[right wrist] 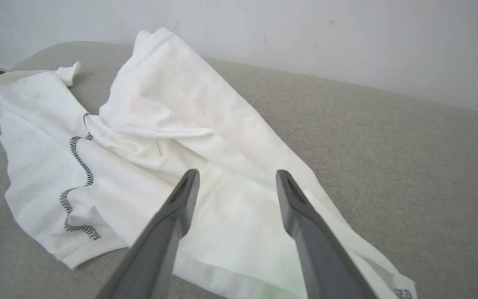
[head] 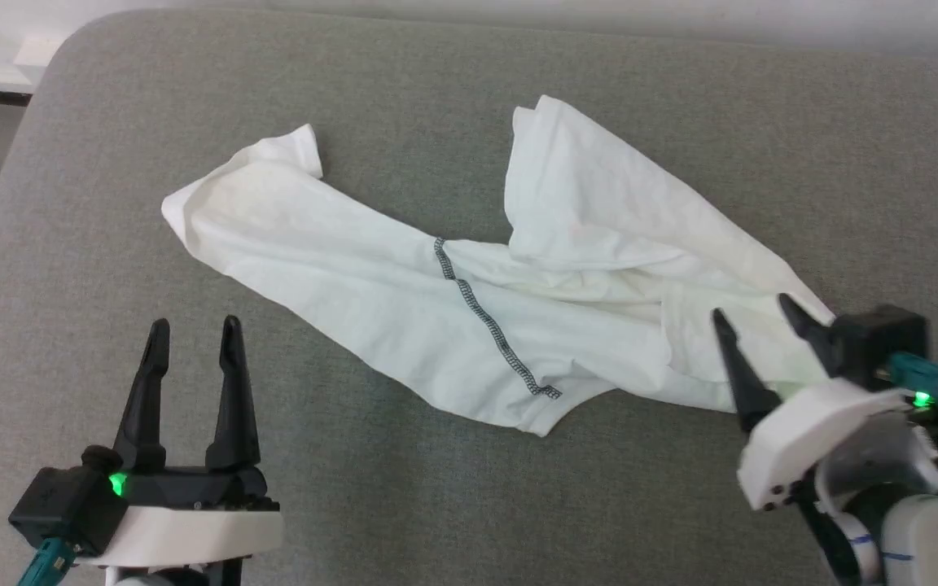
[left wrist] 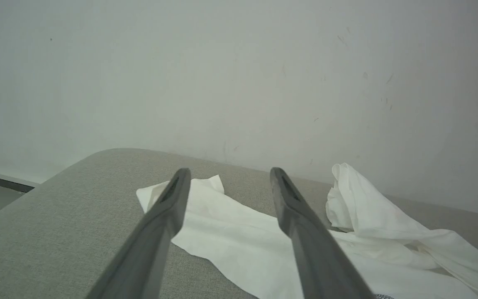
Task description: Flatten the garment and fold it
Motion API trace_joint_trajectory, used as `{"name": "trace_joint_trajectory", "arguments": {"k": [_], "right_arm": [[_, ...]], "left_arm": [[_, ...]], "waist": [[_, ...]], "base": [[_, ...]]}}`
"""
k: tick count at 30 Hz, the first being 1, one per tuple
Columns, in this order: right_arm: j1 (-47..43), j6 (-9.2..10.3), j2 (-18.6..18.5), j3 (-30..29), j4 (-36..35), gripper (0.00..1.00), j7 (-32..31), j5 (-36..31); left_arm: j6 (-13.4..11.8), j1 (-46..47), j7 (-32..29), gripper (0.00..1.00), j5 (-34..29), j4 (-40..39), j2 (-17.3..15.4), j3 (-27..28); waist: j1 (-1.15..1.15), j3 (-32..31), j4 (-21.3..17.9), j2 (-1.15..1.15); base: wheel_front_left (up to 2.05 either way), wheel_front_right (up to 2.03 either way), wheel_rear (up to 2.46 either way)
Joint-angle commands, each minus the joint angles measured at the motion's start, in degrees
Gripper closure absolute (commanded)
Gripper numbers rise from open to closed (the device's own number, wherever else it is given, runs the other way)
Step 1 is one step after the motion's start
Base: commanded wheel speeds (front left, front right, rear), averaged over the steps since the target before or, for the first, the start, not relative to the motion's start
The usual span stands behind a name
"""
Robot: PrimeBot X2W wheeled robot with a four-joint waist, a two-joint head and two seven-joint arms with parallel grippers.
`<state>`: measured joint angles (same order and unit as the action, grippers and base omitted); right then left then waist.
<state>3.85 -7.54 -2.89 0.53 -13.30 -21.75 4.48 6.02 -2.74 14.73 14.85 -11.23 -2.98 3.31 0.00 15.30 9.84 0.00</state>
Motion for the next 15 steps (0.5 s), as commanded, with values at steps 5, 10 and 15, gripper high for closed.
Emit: {"name": "trace_joint_trajectory", "arguments": {"k": [5,10,15], "right_arm": [[1.81,0.05,0.02,5.79,0.96,0.00,-6.70,-4.41],[1.45,0.05,-0.22,8.80,0.83,0.00,-12.01,-6.11],[0.68,0.05,-0.77,9.22,0.12,0.00,-13.88,-6.68]], "left_arm": [[0.20,1.62,0.27,0.00,1.04,0.53,0.10,-0.80],[0.03,2.25,0.27,0.00,1.57,0.71,0.10,-0.99],[-0.10,2.33,0.27,0.00,1.93,0.82,0.10,-0.98]], "waist": [[0.00,1.13,1.82,0.00],[0.00,2.09,3.19,0.00],[0.00,2.61,3.73,0.00]], "base": [[0.00,0.00,0.00],[0.00,0.00,0.00],[0.00,0.00,0.00]]}}
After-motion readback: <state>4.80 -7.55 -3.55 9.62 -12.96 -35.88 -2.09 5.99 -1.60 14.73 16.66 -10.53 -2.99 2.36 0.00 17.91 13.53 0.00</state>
